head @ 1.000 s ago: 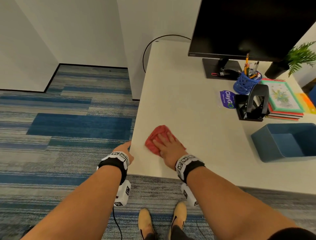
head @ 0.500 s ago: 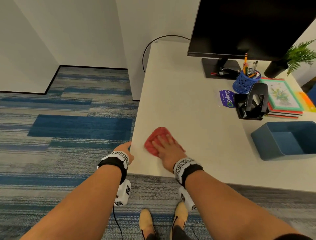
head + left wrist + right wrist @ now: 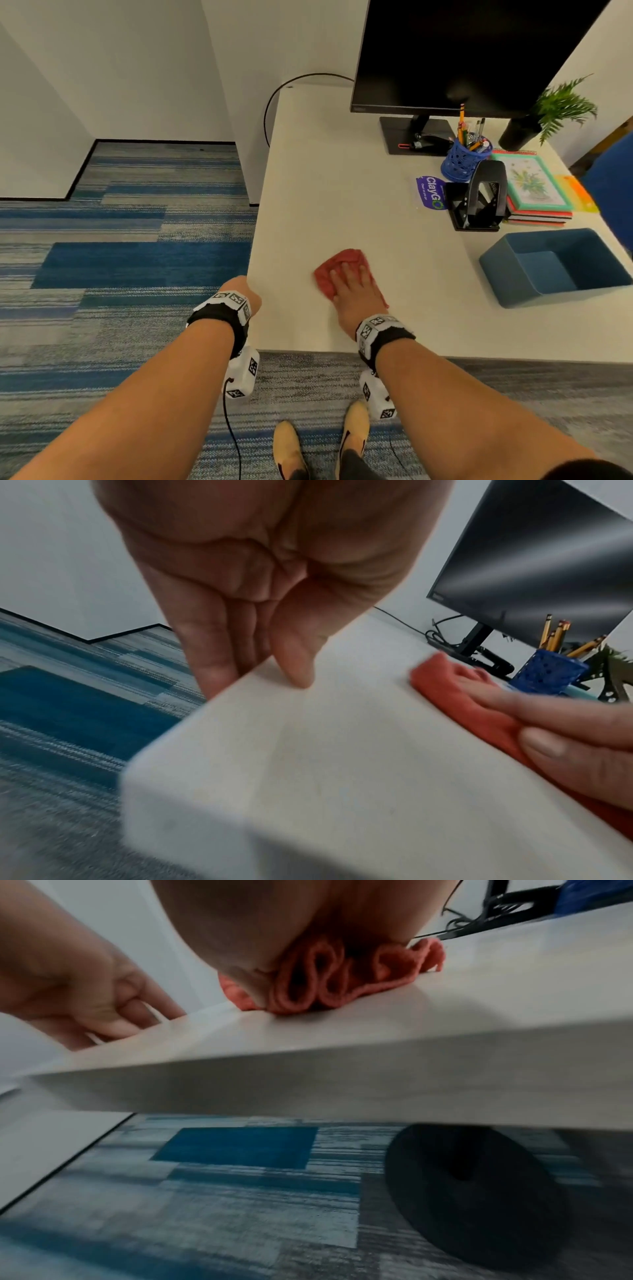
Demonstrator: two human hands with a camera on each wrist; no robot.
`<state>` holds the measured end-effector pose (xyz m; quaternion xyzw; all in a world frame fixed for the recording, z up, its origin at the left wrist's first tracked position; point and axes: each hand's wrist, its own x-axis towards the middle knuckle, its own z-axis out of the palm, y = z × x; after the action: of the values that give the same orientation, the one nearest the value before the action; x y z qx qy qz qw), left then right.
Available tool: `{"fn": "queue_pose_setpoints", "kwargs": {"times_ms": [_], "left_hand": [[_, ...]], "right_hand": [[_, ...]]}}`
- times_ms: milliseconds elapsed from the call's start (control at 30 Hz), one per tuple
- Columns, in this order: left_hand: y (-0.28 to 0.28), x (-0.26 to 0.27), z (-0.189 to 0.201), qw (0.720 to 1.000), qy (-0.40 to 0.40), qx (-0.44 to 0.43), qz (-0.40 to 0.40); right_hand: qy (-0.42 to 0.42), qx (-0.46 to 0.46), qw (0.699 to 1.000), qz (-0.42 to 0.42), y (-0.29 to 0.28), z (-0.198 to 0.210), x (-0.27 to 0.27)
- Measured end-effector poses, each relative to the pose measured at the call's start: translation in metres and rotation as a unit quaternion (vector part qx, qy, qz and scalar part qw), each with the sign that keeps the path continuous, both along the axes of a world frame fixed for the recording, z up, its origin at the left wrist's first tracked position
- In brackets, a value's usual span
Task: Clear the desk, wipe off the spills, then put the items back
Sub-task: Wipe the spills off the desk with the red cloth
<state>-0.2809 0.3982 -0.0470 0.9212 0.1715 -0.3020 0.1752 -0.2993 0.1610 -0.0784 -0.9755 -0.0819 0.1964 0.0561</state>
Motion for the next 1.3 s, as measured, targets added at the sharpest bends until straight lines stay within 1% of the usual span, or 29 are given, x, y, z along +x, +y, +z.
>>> {"fn": "queue_pose_setpoints", "kwargs": {"times_ms": [67, 100, 133, 167, 200, 267, 333, 367, 400, 433, 533, 567, 633, 667, 700, 800, 833, 900, 933, 1000, 1067, 1100, 1233, 1300], "left_hand": [[-0.003, 0.004, 0.000, 1.000, -0.001, -0.005, 0.012], [-0.003, 0.005, -0.002, 1.000, -0.001, -0.008, 0.019], [-0.003, 0.006, -0.005, 1.000, -0.004, -0.013, 0.028], [-0.003, 0.008, -0.007, 0.999, -0.008, -0.017, 0.036], [-0.005, 0.009, -0.010, 0.999, -0.012, -0.020, 0.045], [-0.008, 0.013, -0.012, 0.998, -0.016, -0.029, 0.062], [-0.012, 0.018, -0.014, 0.997, -0.017, -0.028, 0.077], [-0.014, 0.020, -0.014, 0.996, -0.016, -0.023, 0.083], [-0.015, 0.022, -0.014, 0.996, -0.015, -0.017, 0.086], [-0.016, 0.023, -0.014, 0.996, -0.012, -0.010, 0.086], [-0.016, 0.026, -0.019, 0.997, -0.008, 0.009, 0.077], [-0.016, 0.026, -0.021, 0.997, -0.010, 0.012, 0.077], [-0.016, 0.027, -0.024, 0.996, -0.013, 0.015, 0.082], [-0.016, 0.028, -0.026, 0.997, -0.012, 0.017, 0.081], [-0.016, 0.029, -0.026, 0.997, -0.009, 0.020, 0.075], [-0.016, 0.032, -0.026, 0.998, -0.001, 0.023, 0.060], [-0.016, 0.033, -0.026, 0.998, 0.000, 0.025, 0.059], [-0.017, 0.034, -0.027, 0.998, 0.001, 0.028, 0.063], [-0.017, 0.034, -0.028, 0.997, 0.003, 0.029, 0.065], [-0.017, 0.034, -0.029, 0.997, 0.003, 0.030, 0.068], [-0.016, 0.034, -0.030, 0.997, 0.001, 0.031, 0.068], [-0.015, 0.034, -0.031, 0.997, -0.001, 0.029, 0.067], [-0.014, 0.035, -0.032, 0.997, -0.002, 0.029, 0.066], [-0.014, 0.035, -0.031, 0.997, -0.001, 0.030, 0.070]], "right_hand": [[-0.006, -0.015, 0.994, -0.111, -0.023, 0.001, 0.010], [-0.004, -0.017, 0.988, -0.152, -0.027, 0.002, 0.015], [-0.001, -0.014, 0.984, -0.179, -0.024, 0.003, 0.017], [0.002, -0.008, 0.982, -0.187, -0.017, 0.004, 0.018], [0.003, -0.003, 0.986, -0.167, -0.009, 0.006, 0.017], [0.004, 0.002, 0.998, -0.062, 0.007, 0.007, 0.007], [0.000, 0.010, 0.999, 0.030, 0.008, 0.007, -0.008], [-0.004, 0.009, 0.999, 0.049, 0.001, 0.006, -0.012], [-0.008, 0.004, 0.999, 0.048, -0.008, 0.005, -0.013], [-0.007, -0.002, 1.000, 0.022, -0.021, 0.004, -0.012], [-0.010, -0.007, 0.992, -0.130, -0.055, 0.000, 0.000], [-0.006, -0.011, 0.986, -0.164, -0.060, 0.000, 0.007], [-0.003, -0.009, 0.981, -0.195, -0.054, 0.000, 0.018], [-0.002, -0.004, 0.983, -0.186, -0.046, 0.000, 0.021], [0.002, 0.003, 0.988, -0.152, -0.036, 0.001, 0.021], [0.003, 0.018, 1.000, -0.005, -0.016, 0.000, 0.002], [0.004, 0.021, 1.000, 0.016, -0.016, 0.000, -0.006], [0.003, 0.014, 1.000, 0.011, -0.028, -0.003, -0.013], [0.003, 0.006, 1.000, -0.017, -0.039, -0.003, -0.015], [-0.003, -0.010, 0.993, -0.117, -0.064, -0.001, -0.017], [-0.005, -0.018, 0.974, -0.226, -0.088, 0.000, -0.018], [-0.007, -0.019, 0.963, -0.268, -0.096, 0.001, -0.017], [0.000, -0.020, 0.931, -0.364, -0.104, -0.001, 0.003], [0.009, -0.017, 0.924, -0.381, -0.104, 0.000, 0.019]]}}
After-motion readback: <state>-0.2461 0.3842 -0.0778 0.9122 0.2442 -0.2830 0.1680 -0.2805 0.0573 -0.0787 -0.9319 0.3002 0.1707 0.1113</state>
